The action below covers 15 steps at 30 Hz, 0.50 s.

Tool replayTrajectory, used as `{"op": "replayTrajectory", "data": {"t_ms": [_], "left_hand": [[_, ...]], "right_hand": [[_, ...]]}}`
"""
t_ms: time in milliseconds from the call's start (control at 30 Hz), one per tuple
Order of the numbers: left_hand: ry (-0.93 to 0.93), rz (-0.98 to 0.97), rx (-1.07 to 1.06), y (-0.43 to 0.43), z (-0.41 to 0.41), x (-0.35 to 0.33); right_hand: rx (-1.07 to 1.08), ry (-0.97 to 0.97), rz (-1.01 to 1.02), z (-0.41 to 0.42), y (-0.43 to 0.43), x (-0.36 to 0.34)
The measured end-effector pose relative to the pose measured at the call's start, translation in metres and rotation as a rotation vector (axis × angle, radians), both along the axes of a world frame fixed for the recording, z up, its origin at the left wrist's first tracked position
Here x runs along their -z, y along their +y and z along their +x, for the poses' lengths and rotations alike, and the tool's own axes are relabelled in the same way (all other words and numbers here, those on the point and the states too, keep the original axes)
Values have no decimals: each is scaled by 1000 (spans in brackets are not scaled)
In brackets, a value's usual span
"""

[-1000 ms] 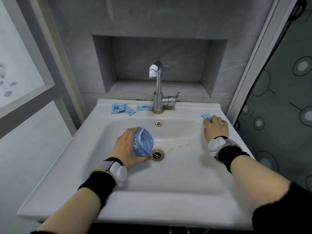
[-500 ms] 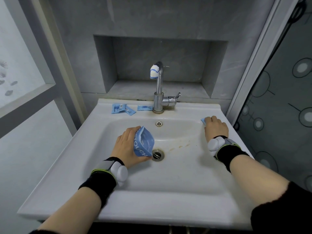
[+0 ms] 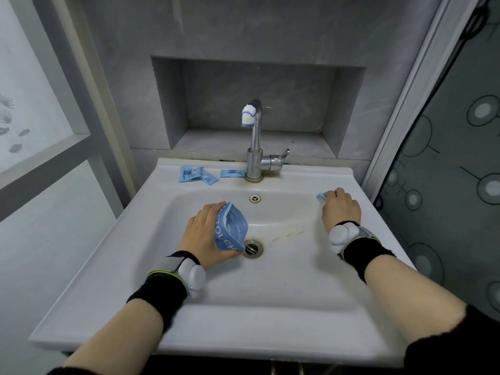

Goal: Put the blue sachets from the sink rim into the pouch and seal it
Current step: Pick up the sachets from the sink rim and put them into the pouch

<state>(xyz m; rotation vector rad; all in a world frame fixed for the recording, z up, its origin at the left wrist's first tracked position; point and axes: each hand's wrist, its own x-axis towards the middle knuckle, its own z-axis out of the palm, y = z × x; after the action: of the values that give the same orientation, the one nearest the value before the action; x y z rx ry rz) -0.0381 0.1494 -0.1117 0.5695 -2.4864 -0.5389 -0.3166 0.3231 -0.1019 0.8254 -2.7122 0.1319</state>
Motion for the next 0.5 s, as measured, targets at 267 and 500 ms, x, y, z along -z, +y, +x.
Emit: {"op": "replayTrajectory", "data": {"t_ms": [267,500], "left_hand": [[-1,-13,-1,-1,1,1],[20,-18,-2,0,1,-1]], "right_hand": [[4,-414,-664,41,-18,-5],[-100,-959,-1082,97,-56,-7]]}}
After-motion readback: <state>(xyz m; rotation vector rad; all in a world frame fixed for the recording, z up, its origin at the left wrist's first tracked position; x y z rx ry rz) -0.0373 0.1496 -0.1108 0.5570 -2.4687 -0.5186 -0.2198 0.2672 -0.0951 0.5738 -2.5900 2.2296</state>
